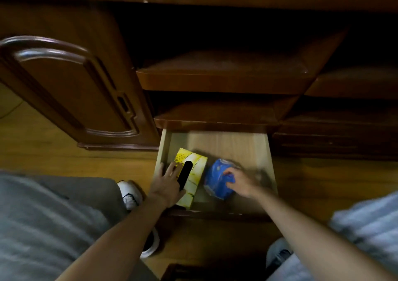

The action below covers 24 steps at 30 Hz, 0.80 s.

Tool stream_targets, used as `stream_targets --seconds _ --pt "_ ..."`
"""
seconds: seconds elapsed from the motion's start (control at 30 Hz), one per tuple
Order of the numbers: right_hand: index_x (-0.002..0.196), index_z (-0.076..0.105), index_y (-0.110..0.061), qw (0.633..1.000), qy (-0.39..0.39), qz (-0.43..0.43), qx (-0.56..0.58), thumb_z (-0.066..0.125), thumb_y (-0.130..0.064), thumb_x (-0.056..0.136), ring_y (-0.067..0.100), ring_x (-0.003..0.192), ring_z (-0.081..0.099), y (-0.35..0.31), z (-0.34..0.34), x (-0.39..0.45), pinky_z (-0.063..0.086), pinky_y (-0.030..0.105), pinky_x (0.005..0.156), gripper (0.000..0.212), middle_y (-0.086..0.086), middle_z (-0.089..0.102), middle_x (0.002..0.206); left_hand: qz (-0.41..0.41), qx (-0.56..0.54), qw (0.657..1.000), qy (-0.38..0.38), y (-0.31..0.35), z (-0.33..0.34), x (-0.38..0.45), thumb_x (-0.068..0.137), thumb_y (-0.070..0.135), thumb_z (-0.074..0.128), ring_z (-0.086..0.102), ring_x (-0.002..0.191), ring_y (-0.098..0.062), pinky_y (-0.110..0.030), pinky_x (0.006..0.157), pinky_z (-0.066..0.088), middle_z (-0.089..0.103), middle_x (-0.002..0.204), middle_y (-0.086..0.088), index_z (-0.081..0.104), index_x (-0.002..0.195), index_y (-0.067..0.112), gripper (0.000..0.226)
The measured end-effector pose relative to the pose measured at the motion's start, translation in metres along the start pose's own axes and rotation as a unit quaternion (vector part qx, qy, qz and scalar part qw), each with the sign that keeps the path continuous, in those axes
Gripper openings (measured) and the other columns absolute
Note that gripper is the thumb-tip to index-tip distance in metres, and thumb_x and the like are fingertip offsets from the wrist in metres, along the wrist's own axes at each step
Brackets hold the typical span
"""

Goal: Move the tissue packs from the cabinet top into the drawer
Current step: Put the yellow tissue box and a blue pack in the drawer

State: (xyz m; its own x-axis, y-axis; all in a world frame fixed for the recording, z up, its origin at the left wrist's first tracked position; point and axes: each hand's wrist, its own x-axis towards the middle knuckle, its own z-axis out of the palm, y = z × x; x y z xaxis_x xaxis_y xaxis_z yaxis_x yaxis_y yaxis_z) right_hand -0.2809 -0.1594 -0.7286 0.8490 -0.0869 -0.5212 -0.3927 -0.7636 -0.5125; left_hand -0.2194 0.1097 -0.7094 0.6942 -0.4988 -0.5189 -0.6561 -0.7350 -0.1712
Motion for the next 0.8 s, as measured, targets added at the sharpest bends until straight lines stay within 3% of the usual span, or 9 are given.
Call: stream_targets --seconds 0.07,0.2,0.33,0.5,0.63,0.7,0.8 --pt "0.137 0.052 -0.03 0.998 0.016 0.048 -0.023 0.068 -0.022 0.092 0.018 0.112 0.058 0.0 0.002 0.0 0.053 0.034 0.088 0.048 0.001 0.052 0.139 0.017 0.003 1.0 0.014 -0.002 0.004 -0.005 0.103 0.06 0.022 -0.005 0.155 -0.027 -0.06 0.12 -0.003 0.002 0.169 -0.003 0.058 0.142 0.023 0.064" --pt "0.147 0.042 -0.027 0.995 0.023 0.053 -0.077 0.07 -0.022 0.09 0.026 0.135 0.045 -0.007 0.009 0.008 0.043 0.037 0.105 0.064 0.005 0.036 0.152 0.065 0.018 0.998 0.011 -0.002 0.005 -0.008 0.103 0.059 0.019 -0.001 0.155 -0.029 -0.059 0.12 -0.004 0.027 0.164 -0.003 0.073 0.121 0.02 0.069" --pt "0.155 0.029 -0.019 0.999 0.026 0.015 -0.031 0.069 -0.011 0.088 0.03 0.149 0.023 -0.016 0.025 0.025 0.024 0.045 0.122 0.078 0.008 0.022 0.16 0.071 0.039 0.997 0.018 -0.001 0.012 -0.013 0.103 0.062 0.009 0.018 0.152 -0.033 -0.056 0.12 -0.011 0.07 0.122 -0.011 0.079 0.094 0.016 0.084" --pt "0.154 0.029 -0.022 0.996 0.062 0.005 -0.071 0.071 -0.02 0.088 0.03 0.148 0.019 -0.021 0.034 0.053 0.019 0.048 0.121 0.079 0.008 0.016 0.162 0.09 -0.003 0.995 0.043 -0.002 0.02 -0.016 0.104 0.059 0.005 0.033 0.145 -0.026 -0.055 0.12 -0.014 0.073 0.111 -0.011 0.078 0.087 0.011 0.089" --pt "0.156 0.021 -0.029 0.991 0.081 0.061 -0.084 0.075 -0.028 0.087 0.038 0.153 0.0 -0.029 0.041 0.077 0.017 0.051 0.121 0.088 0.013 -0.003 0.167 0.106 -0.06 0.992 0.038 -0.009 0.033 -0.022 0.103 0.058 -0.002 0.027 0.148 -0.018 -0.05 0.123 -0.005 0.072 0.118 -0.004 0.078 0.095 0.015 0.091" --pt "0.156 0.02 -0.029 0.991 0.049 0.117 -0.052 0.078 -0.032 0.085 0.039 0.151 0.01 -0.014 0.043 0.078 0.018 0.044 0.121 0.091 0.016 0.011 0.164 0.109 -0.077 0.99 0.052 -0.011 0.042 -0.025 0.105 0.056 0.006 0.026 0.148 -0.018 -0.048 0.123 0.004 0.067 0.125 -0.002 0.074 0.107 0.016 0.079" --pt "0.153 0.028 -0.033 0.988 0.005 0.104 -0.116 0.077 -0.05 0.081 0.039 0.145 0.024 0.008 0.047 0.065 0.025 0.042 0.116 0.089 0.014 0.031 0.155 0.099 -0.115 0.979 0.133 -0.009 0.048 -0.025 0.107 0.051 0.024 0.043 0.135 -0.021 -0.042 0.12 0.019 0.062 0.128 -0.001 0.065 0.12 0.019 0.053"
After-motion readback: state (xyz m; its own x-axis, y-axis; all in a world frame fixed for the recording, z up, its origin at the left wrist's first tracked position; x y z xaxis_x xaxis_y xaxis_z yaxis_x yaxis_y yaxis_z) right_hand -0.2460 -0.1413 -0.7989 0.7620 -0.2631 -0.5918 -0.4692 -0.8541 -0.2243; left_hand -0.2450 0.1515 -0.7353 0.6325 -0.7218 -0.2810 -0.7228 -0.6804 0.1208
